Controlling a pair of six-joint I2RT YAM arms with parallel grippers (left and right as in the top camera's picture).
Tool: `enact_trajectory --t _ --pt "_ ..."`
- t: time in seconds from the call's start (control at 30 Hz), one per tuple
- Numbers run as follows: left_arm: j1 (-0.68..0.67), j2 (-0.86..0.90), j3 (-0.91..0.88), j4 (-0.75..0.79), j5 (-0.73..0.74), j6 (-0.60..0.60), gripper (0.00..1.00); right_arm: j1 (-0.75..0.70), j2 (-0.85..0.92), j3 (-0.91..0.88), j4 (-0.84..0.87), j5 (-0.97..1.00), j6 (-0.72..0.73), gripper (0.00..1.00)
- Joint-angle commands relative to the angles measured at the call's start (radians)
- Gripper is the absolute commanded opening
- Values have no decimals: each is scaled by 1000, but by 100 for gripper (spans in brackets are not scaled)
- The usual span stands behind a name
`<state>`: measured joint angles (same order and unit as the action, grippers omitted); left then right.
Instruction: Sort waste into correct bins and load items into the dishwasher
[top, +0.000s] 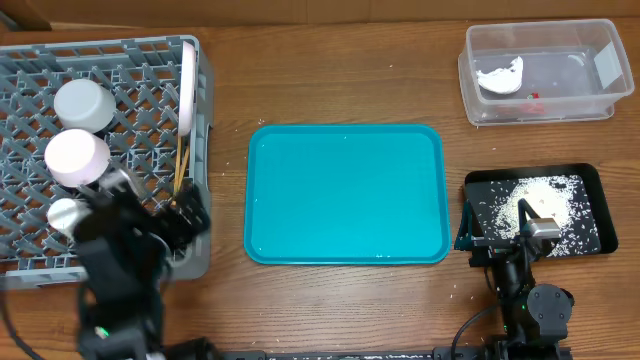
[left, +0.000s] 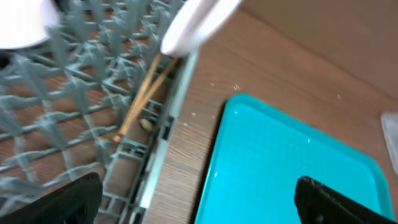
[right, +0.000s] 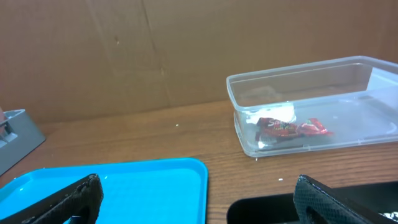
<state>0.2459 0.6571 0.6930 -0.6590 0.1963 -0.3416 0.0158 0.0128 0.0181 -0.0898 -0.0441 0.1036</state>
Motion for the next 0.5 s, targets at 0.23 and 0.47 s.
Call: enact_trajectory --t 0.23,0.47 --pt "-95 -333 -476 394 21 -2 100 8 -10 -10 6 9 -3 100" --pt "-216 -468 -685 657 13 106 100 8 -10 -10 6 9 -4 100"
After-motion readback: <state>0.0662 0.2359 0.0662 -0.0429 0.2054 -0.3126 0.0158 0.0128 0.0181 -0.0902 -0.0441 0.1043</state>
